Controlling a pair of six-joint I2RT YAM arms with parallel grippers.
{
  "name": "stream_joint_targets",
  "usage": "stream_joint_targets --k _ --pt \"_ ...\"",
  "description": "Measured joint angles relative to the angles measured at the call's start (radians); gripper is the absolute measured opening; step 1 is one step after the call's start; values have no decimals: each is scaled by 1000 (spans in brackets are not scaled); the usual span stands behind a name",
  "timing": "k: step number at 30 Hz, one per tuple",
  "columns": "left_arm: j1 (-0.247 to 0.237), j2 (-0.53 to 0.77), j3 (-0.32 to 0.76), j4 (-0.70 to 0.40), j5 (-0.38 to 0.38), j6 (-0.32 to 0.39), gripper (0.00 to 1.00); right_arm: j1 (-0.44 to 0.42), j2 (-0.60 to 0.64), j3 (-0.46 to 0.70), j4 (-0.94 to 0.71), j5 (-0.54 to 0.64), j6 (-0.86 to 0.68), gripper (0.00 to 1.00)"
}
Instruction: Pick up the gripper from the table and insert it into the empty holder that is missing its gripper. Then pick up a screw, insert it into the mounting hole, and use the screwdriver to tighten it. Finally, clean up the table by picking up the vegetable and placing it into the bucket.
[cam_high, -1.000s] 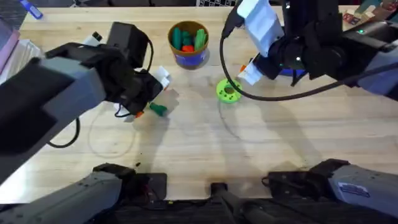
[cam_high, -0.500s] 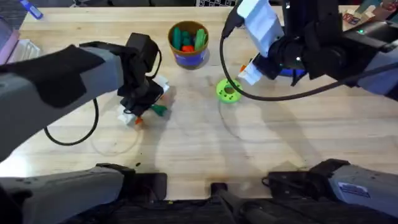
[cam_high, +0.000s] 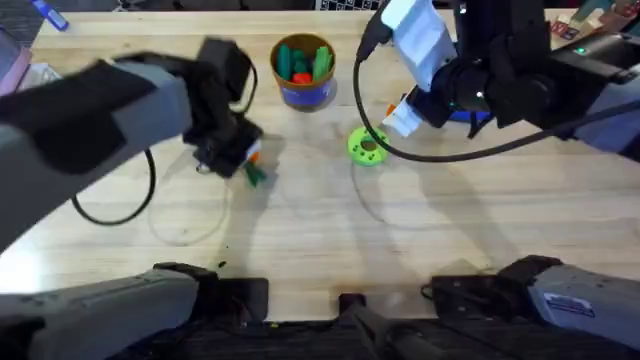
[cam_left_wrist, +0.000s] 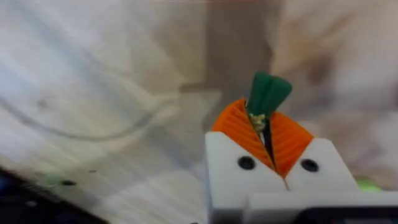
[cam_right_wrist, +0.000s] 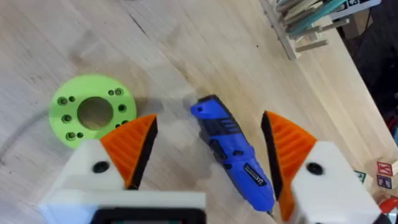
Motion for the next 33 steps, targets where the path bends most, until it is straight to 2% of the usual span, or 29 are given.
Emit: stream_joint_targets --k 6,9,14,18,24,28,29,30,31,33 --pt "0 -73 251 38 24 3 20 0 0 0 0 0 0 992" --pt "-3 -95 312 156 23 29 20 0 0 0 0 0 0 991" --pt "-47 -60 319 319 24 88 19 0 0 0 0 0 0 991" --pt "-85 46 319 433 27 178 19 0 0 0 0 0 0 991" --pt "-91 216 318 492 31 240 19 0 0 0 0 0 0 991" --pt "-88 253 315 509 37 253 22 0 0 0 -1 0 0 991" --pt "-88 254 315 514 42 258 55 0 0 0 -2 0 0 991" --pt "-88 252 315 519 43 262 164 0 0 0 -2 0 0 991" --pt "-88 252 315 523 46 263 281 0 0 0 -2 0 0 992" --pt "-89 247 316 537 51 267 581 0 0 0 -2 0 0 991"
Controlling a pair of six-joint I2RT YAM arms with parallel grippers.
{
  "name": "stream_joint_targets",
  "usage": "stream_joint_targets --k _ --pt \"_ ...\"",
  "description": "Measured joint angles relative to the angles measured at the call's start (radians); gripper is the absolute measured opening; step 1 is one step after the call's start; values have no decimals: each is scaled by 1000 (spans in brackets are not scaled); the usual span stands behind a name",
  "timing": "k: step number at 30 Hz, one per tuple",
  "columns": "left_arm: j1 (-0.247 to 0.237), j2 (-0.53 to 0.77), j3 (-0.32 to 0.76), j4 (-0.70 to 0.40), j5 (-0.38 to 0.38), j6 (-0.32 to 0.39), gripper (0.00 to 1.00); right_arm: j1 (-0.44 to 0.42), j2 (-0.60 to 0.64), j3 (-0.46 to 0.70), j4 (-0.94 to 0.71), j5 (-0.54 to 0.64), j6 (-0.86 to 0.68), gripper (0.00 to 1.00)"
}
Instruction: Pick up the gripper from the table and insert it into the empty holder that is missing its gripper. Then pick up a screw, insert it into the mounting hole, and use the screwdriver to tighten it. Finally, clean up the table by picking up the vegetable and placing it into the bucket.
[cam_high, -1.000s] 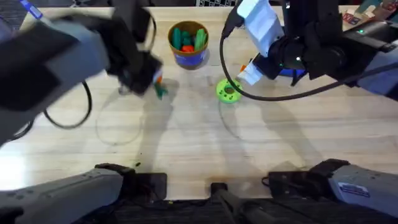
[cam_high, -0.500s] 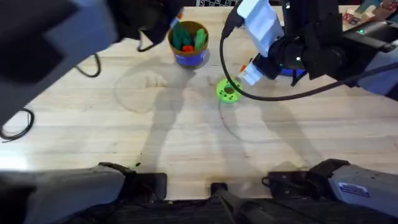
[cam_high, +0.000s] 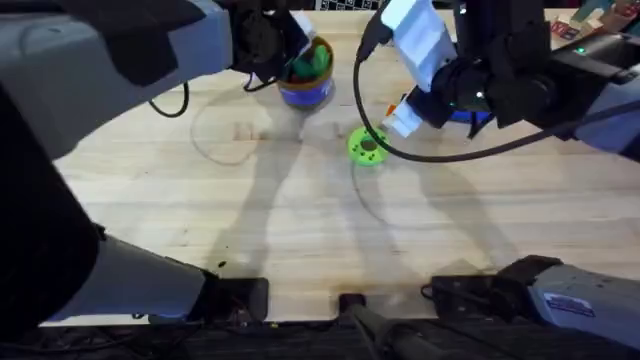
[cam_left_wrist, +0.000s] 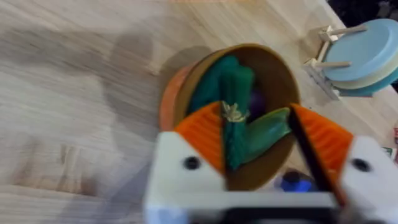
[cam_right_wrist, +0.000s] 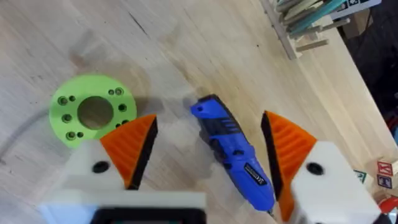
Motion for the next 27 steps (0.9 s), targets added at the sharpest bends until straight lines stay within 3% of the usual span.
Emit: stream_joint_targets --k 2,4,10,16,21,27 --pt "0 -10 1 6 6 0 898 0 0 0 0 0 5 991" --pt "0 -16 1 15 22 8 980 0 0 0 0 0 34 991" --pt "1 -65 1 7 102 114 987 0 0 38 -128 -1 173 991" --pt "1 -262 1 -78 164 269 987 0 0 209 -360 -2 267 991" --pt "1 -470 2 -332 181 476 987 0 -7 351 -450 -4 355 991" --pt "1 -615 3 -661 182 766 985 0 -75 406 -492 -5 440 991"
